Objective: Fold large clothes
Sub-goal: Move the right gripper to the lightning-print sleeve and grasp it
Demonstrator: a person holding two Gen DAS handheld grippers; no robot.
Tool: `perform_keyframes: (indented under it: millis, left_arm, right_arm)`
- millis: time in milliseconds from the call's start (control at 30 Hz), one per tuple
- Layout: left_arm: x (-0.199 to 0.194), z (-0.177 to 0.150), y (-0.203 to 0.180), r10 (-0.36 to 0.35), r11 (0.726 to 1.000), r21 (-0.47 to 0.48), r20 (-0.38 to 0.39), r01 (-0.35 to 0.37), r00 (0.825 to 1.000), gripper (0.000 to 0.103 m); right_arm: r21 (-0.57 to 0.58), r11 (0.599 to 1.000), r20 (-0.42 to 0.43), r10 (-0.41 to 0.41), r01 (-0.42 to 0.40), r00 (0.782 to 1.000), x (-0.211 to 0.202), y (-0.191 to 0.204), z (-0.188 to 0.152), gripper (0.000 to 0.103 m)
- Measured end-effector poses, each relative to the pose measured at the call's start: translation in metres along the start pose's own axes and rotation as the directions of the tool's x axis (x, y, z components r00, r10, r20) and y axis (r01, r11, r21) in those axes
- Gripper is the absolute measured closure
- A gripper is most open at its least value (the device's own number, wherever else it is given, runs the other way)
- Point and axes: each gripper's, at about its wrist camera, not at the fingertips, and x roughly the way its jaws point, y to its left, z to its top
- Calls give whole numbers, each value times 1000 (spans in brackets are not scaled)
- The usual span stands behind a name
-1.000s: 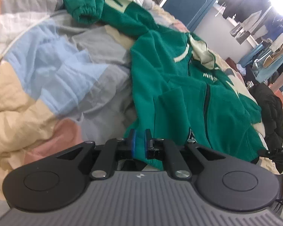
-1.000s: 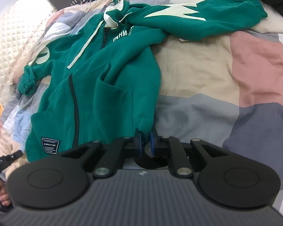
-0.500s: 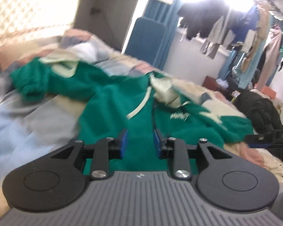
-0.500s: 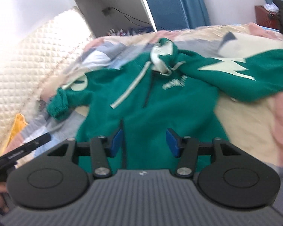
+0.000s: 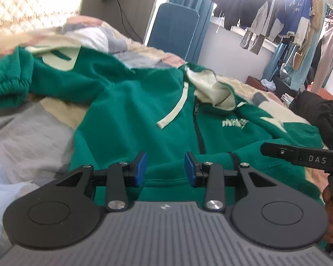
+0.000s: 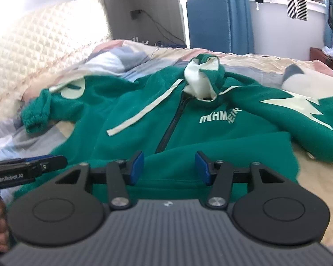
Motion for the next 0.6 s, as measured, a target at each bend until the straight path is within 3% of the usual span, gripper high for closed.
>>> perform_keyframes:
  millis: [100,300,467,600]
  left_arm:
    - [16,-6,5,14,1000,14,2,-14,1000,60]
    - [48,-18,18,20,1000,-16,-71,-21,997,60]
    - [55,-25,15,36,999,-3,-111,-37,993,60]
    - [53,-29,11,47,999,16,-110,-46,993,60]
  right_arm:
    - [-32,999,-9,-14,14,1000,17,1,-1,49]
    - [-16,999,-67,-36,35,997,46,-4,-10,51]
    - [61,998,-200,-20,32,980,71,-16,-31,51]
    - [78,997,-201,-11,27,980,66,-18,-30,51]
